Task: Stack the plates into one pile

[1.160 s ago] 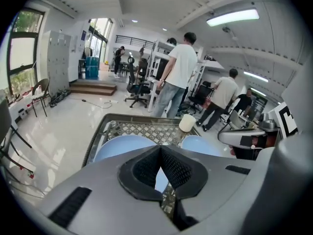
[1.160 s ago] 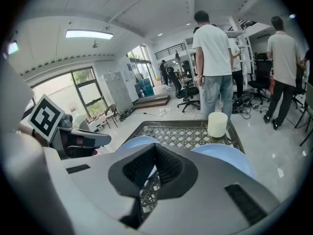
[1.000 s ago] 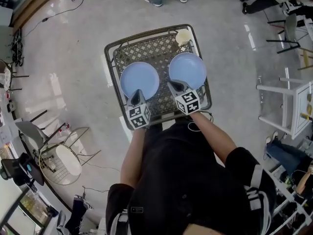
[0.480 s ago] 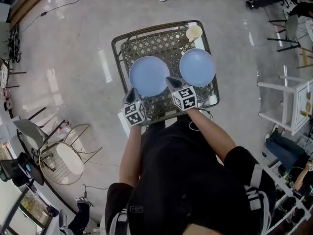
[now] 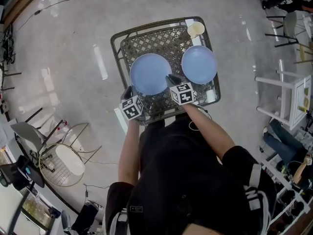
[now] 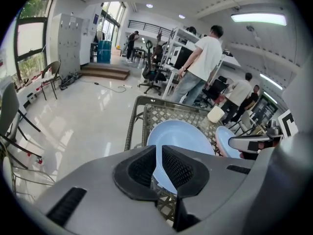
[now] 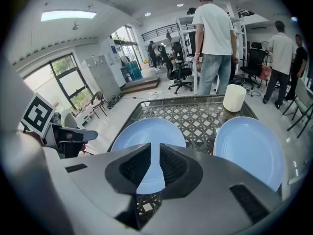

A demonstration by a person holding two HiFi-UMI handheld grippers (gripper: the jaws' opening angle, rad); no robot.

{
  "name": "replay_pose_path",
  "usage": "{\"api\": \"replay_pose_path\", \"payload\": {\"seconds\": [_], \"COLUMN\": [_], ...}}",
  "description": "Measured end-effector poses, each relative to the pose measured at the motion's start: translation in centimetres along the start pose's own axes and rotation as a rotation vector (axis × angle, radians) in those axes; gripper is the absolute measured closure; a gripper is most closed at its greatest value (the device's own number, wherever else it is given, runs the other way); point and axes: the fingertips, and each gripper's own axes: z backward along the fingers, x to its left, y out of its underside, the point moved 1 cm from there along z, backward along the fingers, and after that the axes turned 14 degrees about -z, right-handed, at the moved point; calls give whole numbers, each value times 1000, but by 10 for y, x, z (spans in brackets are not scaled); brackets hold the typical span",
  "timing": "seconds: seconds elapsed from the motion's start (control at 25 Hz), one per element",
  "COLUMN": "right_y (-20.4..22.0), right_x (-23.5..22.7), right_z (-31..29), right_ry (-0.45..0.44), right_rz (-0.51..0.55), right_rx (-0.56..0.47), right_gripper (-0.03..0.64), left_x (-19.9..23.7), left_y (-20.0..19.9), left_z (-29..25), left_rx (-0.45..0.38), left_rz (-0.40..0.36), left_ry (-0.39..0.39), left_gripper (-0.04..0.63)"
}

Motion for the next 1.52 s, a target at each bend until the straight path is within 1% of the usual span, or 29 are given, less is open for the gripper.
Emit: {"api": "replay_pose_path", "payload": {"seconds": [0.12,0.52,0.72,1.0,1.28,1.36,1.44,1.52], "right_y": [7,34,41,47,54,53,53,53], "right_x": [-12,-54,-63,-72,-78,-78,-76,-76], "right_z": [-9,-36,-45,-59,-65,-65,-67,-67], "right_ry": [36,158,186,222,220,222,222,230], "right_rz": [-22,-114,-145,-171,-199,-216,-223,-229], "right_rx": [33,129,154,191,210,219,225,225], "right_gripper": [559,534,534,534,534,535,558,568], "left_x": [2,9,12,14,9,6,4,2], "left_y": [9,45,55,58,59,60,60,59], "left_z": [-11,-48,-58,-68,-78,-81,-82,-83], "left_rx": [30,152,178,198,211,220,224,225], "left_rz": [9,23,28,32,35,34,33,32], "left_ry": [13,46,51,64,92,109,118,114], "left_gripper": [500,454,453,453,454,474,514,519]}}
